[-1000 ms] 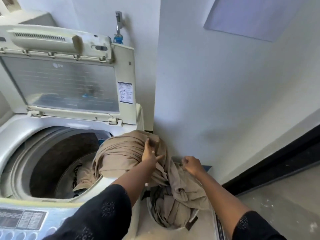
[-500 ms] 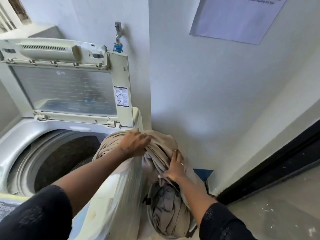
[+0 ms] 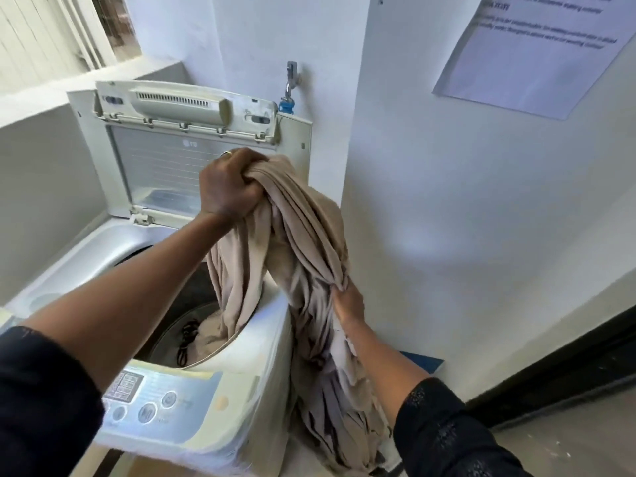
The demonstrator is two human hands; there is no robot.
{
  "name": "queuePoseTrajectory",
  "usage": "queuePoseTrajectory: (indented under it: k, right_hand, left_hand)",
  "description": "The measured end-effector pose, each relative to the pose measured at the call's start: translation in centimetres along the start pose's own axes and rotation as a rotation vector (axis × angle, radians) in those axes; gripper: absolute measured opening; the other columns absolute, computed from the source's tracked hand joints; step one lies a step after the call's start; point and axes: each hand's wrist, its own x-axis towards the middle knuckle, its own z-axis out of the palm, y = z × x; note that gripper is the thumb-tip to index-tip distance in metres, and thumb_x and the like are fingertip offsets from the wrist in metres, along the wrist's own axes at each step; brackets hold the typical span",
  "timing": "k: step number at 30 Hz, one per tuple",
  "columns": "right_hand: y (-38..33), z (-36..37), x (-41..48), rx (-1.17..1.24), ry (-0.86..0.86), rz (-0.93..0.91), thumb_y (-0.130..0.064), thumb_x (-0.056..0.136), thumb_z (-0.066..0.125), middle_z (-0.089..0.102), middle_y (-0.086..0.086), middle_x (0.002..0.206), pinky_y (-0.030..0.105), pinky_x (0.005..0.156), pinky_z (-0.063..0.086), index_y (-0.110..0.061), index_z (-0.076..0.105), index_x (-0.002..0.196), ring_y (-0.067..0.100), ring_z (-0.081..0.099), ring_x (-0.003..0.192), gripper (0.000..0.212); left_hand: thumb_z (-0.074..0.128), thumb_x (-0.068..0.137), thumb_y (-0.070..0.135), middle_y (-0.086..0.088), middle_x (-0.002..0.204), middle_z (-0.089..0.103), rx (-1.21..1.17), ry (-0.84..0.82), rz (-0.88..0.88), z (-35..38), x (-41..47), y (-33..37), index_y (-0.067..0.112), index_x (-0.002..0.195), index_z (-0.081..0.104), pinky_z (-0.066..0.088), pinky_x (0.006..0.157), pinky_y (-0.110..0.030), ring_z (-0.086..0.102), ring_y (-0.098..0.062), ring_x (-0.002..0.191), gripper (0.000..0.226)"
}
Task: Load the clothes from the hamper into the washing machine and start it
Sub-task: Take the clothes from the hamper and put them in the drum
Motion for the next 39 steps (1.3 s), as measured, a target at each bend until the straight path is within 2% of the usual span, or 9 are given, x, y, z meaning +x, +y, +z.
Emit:
queuePoseTrajectory:
  k: [5, 9, 14, 18, 22, 27, 31, 35, 39]
  right_hand:
    - [-3.9, -3.0, 0.5, -0.082, 0.106, -0.177, -0.021, 0.084, 0.063, 0.069, 0.023, 0.105, 0.038, 0.079, 0.047, -0.006, 0.067, 0.108, 0.039, 0.062, 0.101, 0.029]
    - [-9.7, -4.8, 0.5, -0.294, 0.145, -0.396, -0.041, 0.075, 0.064, 0.070, 0.024, 0.094, 0.041, 0.069, 0.046, -0.007, 0.070, 0.092, 0.043, 0.063, 0.091, 0.038]
    - [-17.8, -3.7, -1.2, -0.586, 0.029, -0.638, -0.032, 0.080, 0.061, 0.068, 0.022, 0.102, 0.040, 0.076, 0.049, -0.018, 0.064, 0.109, 0.039, 0.063, 0.099, 0.032]
    - [-23.1, 1.7, -3.1, -0.680, -0.032, -0.751, -0.028, 0.083, 0.053, 0.068, 0.018, 0.105, 0.038, 0.078, 0.049, -0.023, 0.054, 0.121, 0.036, 0.064, 0.099, 0.039]
    - [-23.3, 9.3, -3.7, -0.708, -0.150, -0.771, -0.038, 0.084, 0.058, 0.066, 0.019, 0.110, 0.039, 0.092, 0.041, -0.019, 0.045, 0.124, 0.036, 0.059, 0.108, 0.046]
    - [-16.9, 14.4, -3.5, -1.080, -0.709, -0.587, -0.032, 0.063, 0.083, 0.013, 0.023, 0.150, 0.056, 0.113, 0.013, -0.022, 0.017, 0.146, 0.043, 0.015, 0.139, 0.107]
    - [-14.6, 13.0, -4.2, -1.184, -0.954, -0.644, -0.012, 0.079, 0.067, 0.041, 0.017, 0.140, 0.036, 0.099, 0.038, -0.013, 0.043, 0.138, 0.035, 0.042, 0.126, 0.064]
    - [-13.8, 9.0, -2.8, -0.545, -0.473, -0.549, 0.004, 0.078, 0.050, 0.061, 0.017, 0.124, 0.031, 0.097, 0.041, -0.005, 0.064, 0.116, 0.030, 0.055, 0.114, 0.041]
    - [-11.7, 4.6, 0.4, -0.420, 0.095, -0.188, -0.005, 0.084, 0.048, 0.053, 0.015, 0.126, 0.036, 0.094, 0.043, -0.009, 0.059, 0.118, 0.033, 0.053, 0.114, 0.035]
  left_hand:
    - [0.041, 0.066, 0.026, -0.018, 0.104, 0.068, 0.154, -0.044, -0.300, -2.9, -1.3, -6.0, 0.020, 0.110, 0.065, 0.046, 0.078, -0.041, 0.061, -0.038, 0.097, 0.051]
    - [0.045, 0.071, 0.025, -0.020, 0.111, 0.065, 0.273, -0.172, -0.477, -4.7, -4.0, -10.8, 0.024, 0.118, 0.057, 0.047, 0.082, -0.044, 0.060, -0.040, 0.102, 0.048]
    - [0.055, 0.076, 0.027, -0.015, 0.119, 0.062, 0.476, -0.650, -0.652, -4.9, -7.0, -18.6, 0.020, 0.115, 0.058, 0.048, 0.090, -0.042, 0.057, -0.034, 0.111, 0.039]
    - [0.074, 0.061, 0.032, -0.004, 0.135, 0.051, 0.379, -1.167, -0.597, -3.4, -8.4, -23.0, 0.019, 0.137, 0.042, 0.039, 0.102, -0.030, 0.048, -0.025, 0.125, 0.084]
    - [0.074, 0.068, 0.015, -0.012, 0.137, 0.051, 0.302, -0.984, -0.669, -2.8, -8.3, -24.2, 0.012, 0.140, 0.039, 0.042, 0.096, -0.030, 0.049, -0.028, 0.124, 0.080]
    - [0.064, 0.081, 0.011, -0.015, 0.134, 0.054, 0.257, -0.835, -0.662, -3.2, -7.7, -23.8, 0.008, 0.134, 0.048, 0.039, 0.098, -0.033, 0.050, -0.030, 0.122, 0.056]
    - [0.057, 0.091, 0.019, -0.017, 0.137, 0.051, 0.165, -0.810, -0.634, -1.9, -7.6, -21.8, 0.006, 0.137, 0.044, 0.037, 0.102, -0.034, 0.049, -0.032, 0.125, 0.049]
    - [0.056, 0.091, 0.035, -0.013, 0.136, 0.053, -0.011, -0.777, -0.546, 0.4, -7.0, -17.3, 0.009, 0.134, 0.048, 0.039, 0.101, -0.037, 0.051, -0.029, 0.123, 0.051]
    - [0.075, 0.050, 0.056, -0.011, 0.143, 0.045, -0.238, -0.980, -0.449, 3.2, -7.2, -11.0, 0.017, 0.143, 0.032, 0.036, 0.106, -0.035, 0.044, -0.026, 0.129, 0.110]
